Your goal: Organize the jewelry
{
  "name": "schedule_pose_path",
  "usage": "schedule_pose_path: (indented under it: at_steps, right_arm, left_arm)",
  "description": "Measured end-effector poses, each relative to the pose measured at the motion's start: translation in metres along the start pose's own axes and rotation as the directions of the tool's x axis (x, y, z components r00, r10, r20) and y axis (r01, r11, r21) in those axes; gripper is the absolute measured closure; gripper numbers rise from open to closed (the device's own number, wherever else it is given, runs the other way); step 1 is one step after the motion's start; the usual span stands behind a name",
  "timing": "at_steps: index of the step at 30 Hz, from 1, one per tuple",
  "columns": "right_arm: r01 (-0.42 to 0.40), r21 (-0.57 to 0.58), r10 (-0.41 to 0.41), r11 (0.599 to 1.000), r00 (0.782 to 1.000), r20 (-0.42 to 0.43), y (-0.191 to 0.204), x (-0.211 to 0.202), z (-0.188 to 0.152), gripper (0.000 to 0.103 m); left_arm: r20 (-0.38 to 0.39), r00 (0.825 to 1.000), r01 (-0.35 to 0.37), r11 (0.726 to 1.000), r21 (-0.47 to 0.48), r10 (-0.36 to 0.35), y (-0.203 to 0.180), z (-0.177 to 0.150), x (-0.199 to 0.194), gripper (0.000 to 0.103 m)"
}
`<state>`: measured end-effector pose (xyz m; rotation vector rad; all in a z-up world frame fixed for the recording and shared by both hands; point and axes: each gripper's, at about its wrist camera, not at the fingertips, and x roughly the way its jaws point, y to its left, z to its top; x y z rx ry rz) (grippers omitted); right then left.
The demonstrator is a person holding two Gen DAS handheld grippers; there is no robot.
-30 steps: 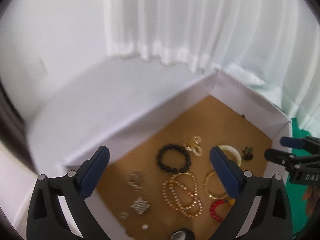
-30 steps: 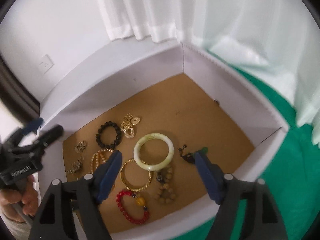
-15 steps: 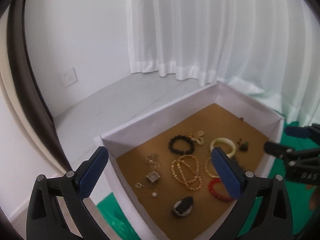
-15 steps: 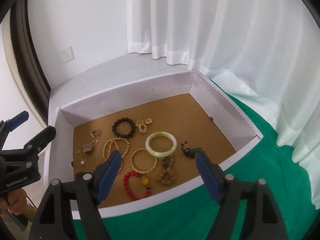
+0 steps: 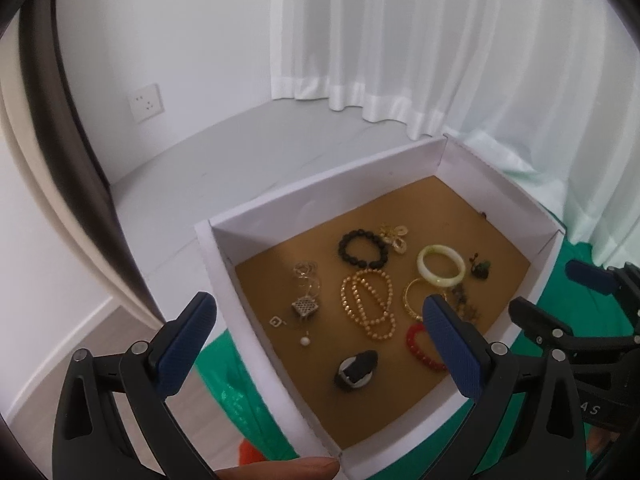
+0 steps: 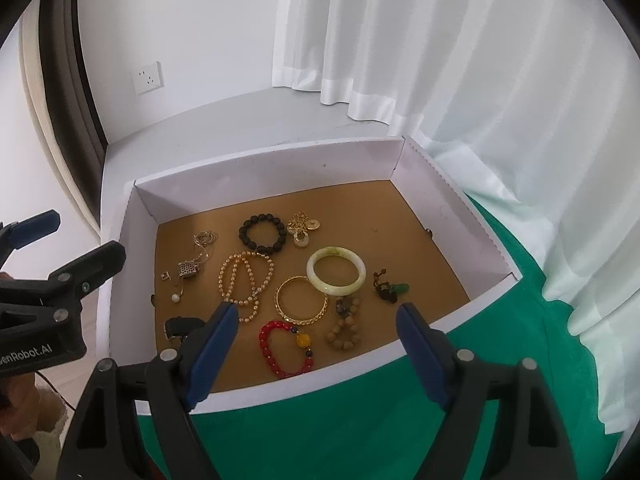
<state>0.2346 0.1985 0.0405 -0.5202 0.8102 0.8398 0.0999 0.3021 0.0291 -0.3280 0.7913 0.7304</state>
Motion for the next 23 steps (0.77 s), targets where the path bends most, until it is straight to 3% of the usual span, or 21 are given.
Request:
schedule_pose_path:
  at_steps: [3, 23]
  right_arm:
    - [0.002, 0.011, -0.002, 1.000, 1.000, -0.005, 0.001, -0.003, 0.003, 0.020]
    - [0.007, 0.046, -0.006, 0.999, 1.000, -0.024, -0.010, -0.001, 0.002, 0.020]
  left_arm:
    - [-0.008, 1.000, -0.027, 1.000, -0.002, 0.027, 0.000, 0.000, -0.002, 0.000]
    - [-0.021, 1.000, -0.009, 0.999, -0.047, 0.008, 0.001, 0.002, 0.004, 0.000]
